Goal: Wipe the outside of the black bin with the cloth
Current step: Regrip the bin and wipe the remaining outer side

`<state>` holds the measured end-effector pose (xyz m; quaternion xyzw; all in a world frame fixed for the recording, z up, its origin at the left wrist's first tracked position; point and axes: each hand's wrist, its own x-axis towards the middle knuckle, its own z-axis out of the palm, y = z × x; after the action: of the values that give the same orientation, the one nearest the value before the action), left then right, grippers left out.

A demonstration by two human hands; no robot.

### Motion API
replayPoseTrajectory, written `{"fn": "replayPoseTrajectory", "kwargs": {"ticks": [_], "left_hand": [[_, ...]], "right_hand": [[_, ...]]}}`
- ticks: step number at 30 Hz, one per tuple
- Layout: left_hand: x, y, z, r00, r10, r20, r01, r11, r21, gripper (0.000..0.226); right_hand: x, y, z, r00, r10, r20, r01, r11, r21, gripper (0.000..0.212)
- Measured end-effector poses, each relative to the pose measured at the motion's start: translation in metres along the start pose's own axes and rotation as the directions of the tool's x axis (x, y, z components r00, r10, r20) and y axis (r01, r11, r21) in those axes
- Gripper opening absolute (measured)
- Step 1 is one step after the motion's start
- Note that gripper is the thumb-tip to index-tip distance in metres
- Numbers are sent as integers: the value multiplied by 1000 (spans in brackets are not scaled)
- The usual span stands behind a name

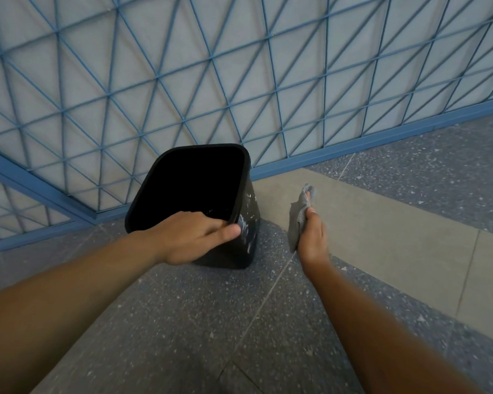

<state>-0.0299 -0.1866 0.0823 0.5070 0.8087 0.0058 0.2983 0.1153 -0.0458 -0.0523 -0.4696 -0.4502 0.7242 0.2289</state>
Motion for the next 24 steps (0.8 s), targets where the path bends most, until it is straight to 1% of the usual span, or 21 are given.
{"fn": "replayPoseTrajectory", "kwargs": {"ticks": [1,2,3,5,6,7,8,10,12,13,15,17,19,21,24], "left_hand": [[3,-1,-3,997,-73,-4,71,982,-174,74],[9,1,-7,987,-155,-32,137,937,-321,90],[18,5,-12,971,-225,-79,172,890,-422,101],[35,15,-15,932,-324,-162,193,823,-535,116],[43,22,-14,921,-356,-156,211,795,-569,113],[49,28,-10,919,-365,-146,213,774,-596,102],[55,32,-4,924,-357,-136,204,762,-614,89],[63,37,7,939,-315,-139,159,754,-637,68],[67,41,10,938,-309,-154,140,749,-648,57],[69,43,9,936,-317,-155,147,749,-647,55],[75,40,9,935,-332,-127,168,729,-664,58],[77,41,9,934,-339,-115,175,713,-679,62],[79,40,9,937,-330,-111,168,708,-686,63],[79,38,9,952,-287,-107,137,711,-689,62],[82,37,11,956,-250,-153,88,744,-663,60]], "right_hand": [[0,-1,1,1000,-2,2,2,1000,10,56],[-1,-1,2,1000,-10,4,10,1000,17,56],[0,-3,4,999,-37,14,37,999,24,55],[-2,-7,8,992,-106,73,103,994,45,53],[-2,-8,13,984,-138,112,132,989,62,53],[-4,-9,18,972,-172,160,162,984,77,55],[-5,-11,24,956,-210,204,197,977,80,59],[-6,-12,37,902,-304,306,301,952,59,70],[-6,-6,51,857,-343,386,341,937,74,63],[-6,-2,56,844,-344,411,335,937,97,60],[-8,7,65,835,-365,411,328,931,159,59],[-12,18,74,840,-382,385,355,924,142,58],[-11,25,81,844,-385,372,383,920,83,58],[-1,24,82,849,-370,377,406,914,-17,60],[23,12,78,830,-385,404,474,869,-144,62]]}}
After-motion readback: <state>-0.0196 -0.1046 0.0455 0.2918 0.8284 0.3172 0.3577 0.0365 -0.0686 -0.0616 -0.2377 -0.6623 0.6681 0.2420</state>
